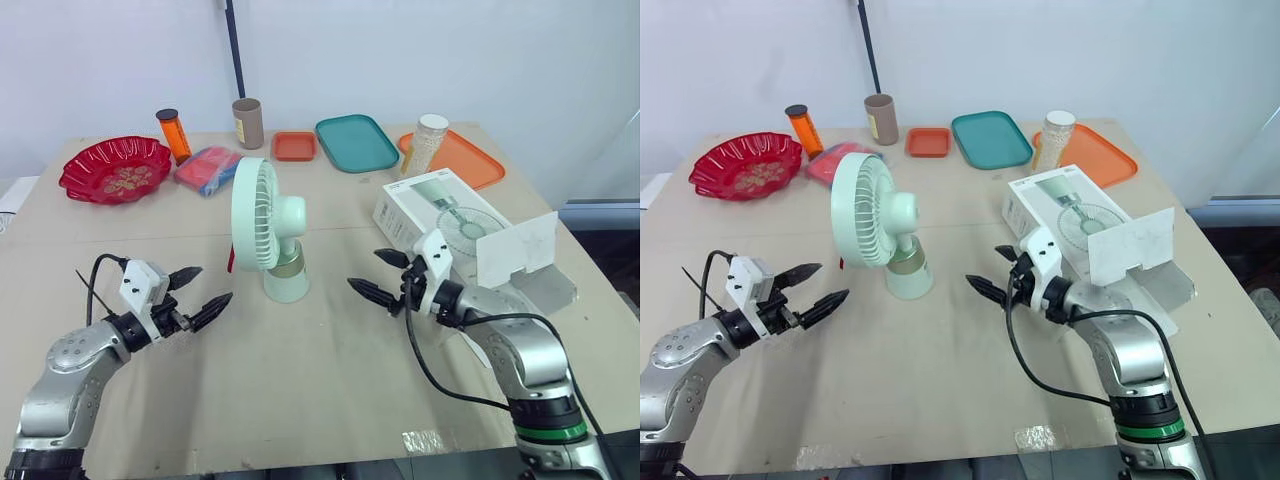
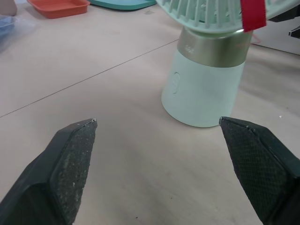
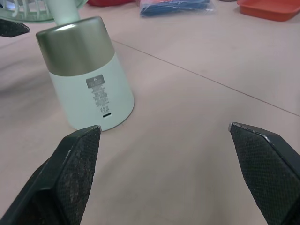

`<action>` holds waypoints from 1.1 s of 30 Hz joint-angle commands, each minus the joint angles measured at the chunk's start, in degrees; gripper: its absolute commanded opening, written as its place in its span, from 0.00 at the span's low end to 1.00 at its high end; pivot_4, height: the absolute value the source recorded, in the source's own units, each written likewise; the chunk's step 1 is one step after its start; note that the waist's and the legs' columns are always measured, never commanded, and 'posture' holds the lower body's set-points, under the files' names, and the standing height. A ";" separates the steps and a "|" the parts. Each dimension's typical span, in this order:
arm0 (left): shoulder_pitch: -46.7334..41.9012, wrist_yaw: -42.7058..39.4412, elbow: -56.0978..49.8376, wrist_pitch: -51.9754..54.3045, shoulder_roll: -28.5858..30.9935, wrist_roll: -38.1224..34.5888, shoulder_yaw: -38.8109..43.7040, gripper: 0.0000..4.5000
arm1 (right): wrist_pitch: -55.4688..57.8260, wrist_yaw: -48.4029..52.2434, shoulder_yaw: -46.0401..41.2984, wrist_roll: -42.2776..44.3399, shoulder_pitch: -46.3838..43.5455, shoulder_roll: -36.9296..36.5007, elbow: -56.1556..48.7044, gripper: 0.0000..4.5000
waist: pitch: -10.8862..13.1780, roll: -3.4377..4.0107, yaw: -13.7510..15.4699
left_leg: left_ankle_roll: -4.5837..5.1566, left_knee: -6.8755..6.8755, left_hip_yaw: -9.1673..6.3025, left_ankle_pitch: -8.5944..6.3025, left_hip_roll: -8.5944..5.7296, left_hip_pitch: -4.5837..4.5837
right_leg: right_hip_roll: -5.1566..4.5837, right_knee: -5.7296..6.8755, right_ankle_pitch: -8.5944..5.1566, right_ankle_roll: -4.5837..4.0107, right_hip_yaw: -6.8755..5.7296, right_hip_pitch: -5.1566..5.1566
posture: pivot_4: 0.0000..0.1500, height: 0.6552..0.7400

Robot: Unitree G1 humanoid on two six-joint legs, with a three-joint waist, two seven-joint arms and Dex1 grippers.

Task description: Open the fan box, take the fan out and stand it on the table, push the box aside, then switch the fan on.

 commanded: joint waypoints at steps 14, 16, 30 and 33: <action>-1.24 0.32 0.67 -1.23 0.17 0.27 0.67 0.99 | -1.16 0.54 0.19 0.28 -0.91 -1.26 -1.24 1.00 | 0.00 0.00 0.00 | 0.00 0.00 0.01 0.00 0.00 0.00 | 0.00 0.00 0.00 0.00 0.01 0.00 | 1.00 1.00; -1.09 0.27 0.64 -1.41 0.24 0.37 0.75 0.99 | -1.26 0.64 0.36 0.23 -0.91 -1.29 -1.17 1.00 | 0.00 0.00 0.00 | 0.00 0.00 0.01 0.00 0.00 0.00 | 0.00 0.00 0.00 0.00 0.01 0.00 | 1.00 1.00; 0.53 0.80 1.60 -2.88 -0.02 -0.04 3.36 0.99 | -2.48 1.57 1.36 -0.02 -1.63 -1.49 -0.06 1.00 | 0.00 -0.01 0.00 | 0.00 0.00 0.00 0.00 0.01 0.00 | 0.00 0.00 0.00 0.00 0.01 0.00 | 1.00 1.00; 0.36 1.14 1.77 -3.10 -0.22 0.05 3.51 0.99 | -2.56 1.94 1.44 -0.05 -1.77 -1.57 0.01 1.00 | -0.01 -0.01 -0.01 | 0.00 0.01 0.01 0.00 0.00 0.00 | -0.01 0.00 0.00 0.00 0.01 0.01 | 1.00 1.00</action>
